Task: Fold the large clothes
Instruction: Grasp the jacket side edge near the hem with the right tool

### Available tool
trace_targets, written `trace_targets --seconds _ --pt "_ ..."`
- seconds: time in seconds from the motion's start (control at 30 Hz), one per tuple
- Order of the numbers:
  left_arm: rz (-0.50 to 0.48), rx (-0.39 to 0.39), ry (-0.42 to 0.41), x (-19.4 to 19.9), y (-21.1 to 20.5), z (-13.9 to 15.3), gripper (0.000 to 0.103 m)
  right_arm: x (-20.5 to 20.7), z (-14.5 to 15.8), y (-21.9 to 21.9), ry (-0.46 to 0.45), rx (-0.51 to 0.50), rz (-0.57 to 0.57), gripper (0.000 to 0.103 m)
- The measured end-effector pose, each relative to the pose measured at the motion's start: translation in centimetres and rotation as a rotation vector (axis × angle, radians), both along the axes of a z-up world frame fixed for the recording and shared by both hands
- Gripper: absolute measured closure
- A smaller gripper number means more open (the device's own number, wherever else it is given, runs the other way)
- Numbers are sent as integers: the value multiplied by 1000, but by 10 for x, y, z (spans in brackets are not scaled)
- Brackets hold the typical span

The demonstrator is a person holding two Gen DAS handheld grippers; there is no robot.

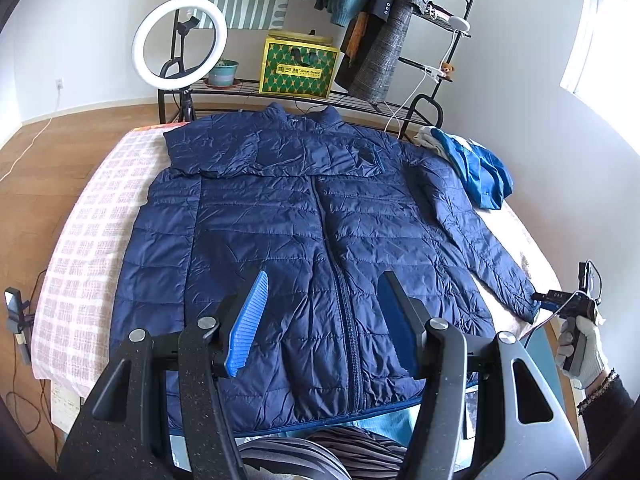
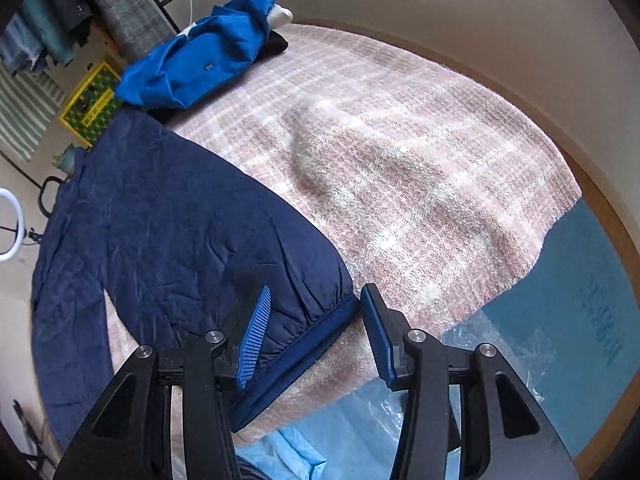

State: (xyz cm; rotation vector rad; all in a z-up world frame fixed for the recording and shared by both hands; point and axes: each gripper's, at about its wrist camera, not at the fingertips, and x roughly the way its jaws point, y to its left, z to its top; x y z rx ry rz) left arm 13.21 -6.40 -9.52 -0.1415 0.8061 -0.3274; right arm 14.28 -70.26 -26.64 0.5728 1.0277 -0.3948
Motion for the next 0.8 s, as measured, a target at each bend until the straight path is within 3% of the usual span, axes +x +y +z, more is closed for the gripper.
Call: trace_targets --seconds 0.27,0.37,0.43,0.8 --pt "-4 5 4 3 -1 -1 44 -10 -1 -6 -13 7 -15 60" --pt "0 -2 13 6 0 -4 44 -8 1 -1 -22 11 14 76" --pt "-1 0 13 7 0 -5 44 -8 3 1 -44 28 31 92" --pt "15 -5 16 17 16 -14 44 1 76 22 -282 79 87 96"
